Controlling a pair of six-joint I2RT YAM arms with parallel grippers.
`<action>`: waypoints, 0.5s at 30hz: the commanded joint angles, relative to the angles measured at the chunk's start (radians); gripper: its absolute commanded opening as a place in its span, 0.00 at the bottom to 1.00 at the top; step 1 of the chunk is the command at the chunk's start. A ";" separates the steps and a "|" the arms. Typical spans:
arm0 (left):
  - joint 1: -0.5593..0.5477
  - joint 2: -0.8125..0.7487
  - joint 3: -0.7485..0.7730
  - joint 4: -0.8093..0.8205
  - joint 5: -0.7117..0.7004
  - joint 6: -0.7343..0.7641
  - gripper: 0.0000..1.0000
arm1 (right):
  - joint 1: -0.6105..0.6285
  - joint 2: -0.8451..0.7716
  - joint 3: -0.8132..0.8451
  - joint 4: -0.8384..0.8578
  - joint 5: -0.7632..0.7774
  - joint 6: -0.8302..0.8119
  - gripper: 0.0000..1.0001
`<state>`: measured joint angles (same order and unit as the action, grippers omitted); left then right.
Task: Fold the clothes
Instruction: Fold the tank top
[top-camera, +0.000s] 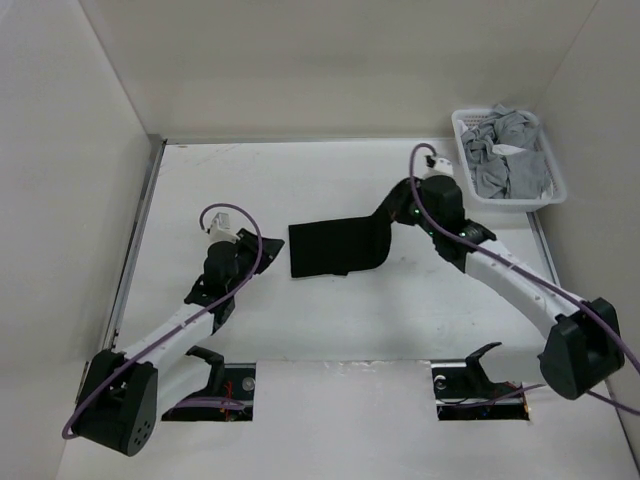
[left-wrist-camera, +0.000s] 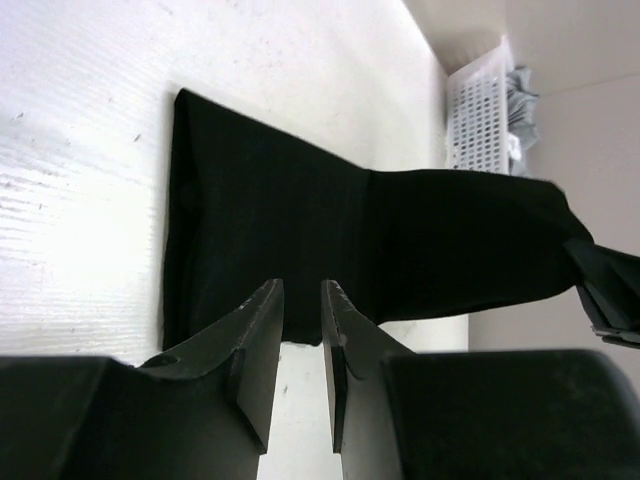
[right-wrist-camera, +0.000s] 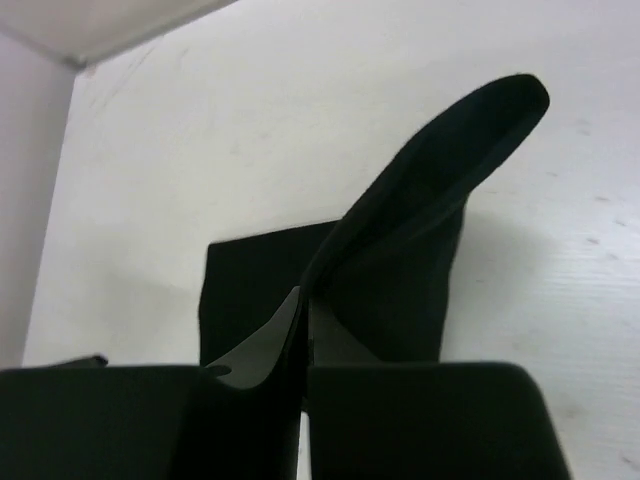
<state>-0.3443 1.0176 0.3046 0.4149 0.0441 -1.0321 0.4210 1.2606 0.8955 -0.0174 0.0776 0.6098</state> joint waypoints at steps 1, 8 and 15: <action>0.020 -0.066 -0.001 0.039 -0.009 -0.013 0.20 | 0.148 0.086 0.138 -0.108 0.115 -0.126 0.03; 0.084 -0.157 -0.036 -0.004 0.014 -0.013 0.21 | 0.405 0.385 0.400 -0.211 0.203 -0.186 0.04; 0.202 -0.231 -0.041 -0.050 0.060 -0.014 0.24 | 0.577 0.654 0.621 -0.268 0.202 -0.159 0.33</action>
<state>-0.1780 0.8207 0.2630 0.3622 0.0704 -1.0405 0.9455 1.8942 1.4334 -0.2405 0.2554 0.4519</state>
